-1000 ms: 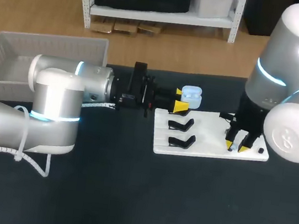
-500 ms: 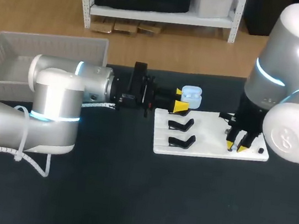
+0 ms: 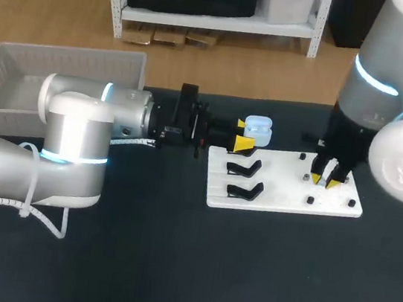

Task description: Pick up each earbud case from the left stands, insert the matching earbuds, close the lid, and place the case in the box.

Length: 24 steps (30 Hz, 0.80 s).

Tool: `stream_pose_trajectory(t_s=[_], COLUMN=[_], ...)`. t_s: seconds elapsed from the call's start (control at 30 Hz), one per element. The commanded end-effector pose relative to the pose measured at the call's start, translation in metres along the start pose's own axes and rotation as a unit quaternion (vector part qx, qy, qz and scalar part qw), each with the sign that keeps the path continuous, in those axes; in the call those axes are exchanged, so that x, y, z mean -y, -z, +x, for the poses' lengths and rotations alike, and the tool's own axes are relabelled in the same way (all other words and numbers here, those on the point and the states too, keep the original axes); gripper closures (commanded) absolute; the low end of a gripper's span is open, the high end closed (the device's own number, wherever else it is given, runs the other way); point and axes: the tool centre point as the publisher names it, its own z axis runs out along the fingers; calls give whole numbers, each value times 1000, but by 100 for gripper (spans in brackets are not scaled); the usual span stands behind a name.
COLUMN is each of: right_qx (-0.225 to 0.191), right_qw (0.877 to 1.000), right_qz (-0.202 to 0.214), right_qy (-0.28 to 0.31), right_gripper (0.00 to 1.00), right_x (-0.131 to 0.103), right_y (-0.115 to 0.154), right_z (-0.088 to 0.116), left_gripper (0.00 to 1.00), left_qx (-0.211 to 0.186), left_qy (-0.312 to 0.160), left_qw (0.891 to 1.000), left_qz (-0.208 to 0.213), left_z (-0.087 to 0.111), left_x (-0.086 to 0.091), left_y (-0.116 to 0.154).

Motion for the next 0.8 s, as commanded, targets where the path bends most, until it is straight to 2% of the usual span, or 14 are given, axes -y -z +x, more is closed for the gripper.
stream_pose_trajectory(t_s=[0.03,0.13,0.7,0.8], right_qx=[-26,-39,-39,-22], right_qw=[1000,999,999,998], right_qz=[11,31,31,17], right_qy=[6,19,19,63], right_gripper=[100,100,100,100], right_x=[-6,-12,-12,-23], right_y=[44,56,56,70], right_z=[0,-1,-1,-7], left_gripper=[100,100,100,100], left_qx=[2,2,2,2], left_qy=[-2,-2,-2,-2], left_qw=[1000,1000,1000,1000], left_qz=[-1,-1,-1,-1], left_z=[1,1,1,1], left_x=[0,0,0,0], left_y=[0,0,0,0])
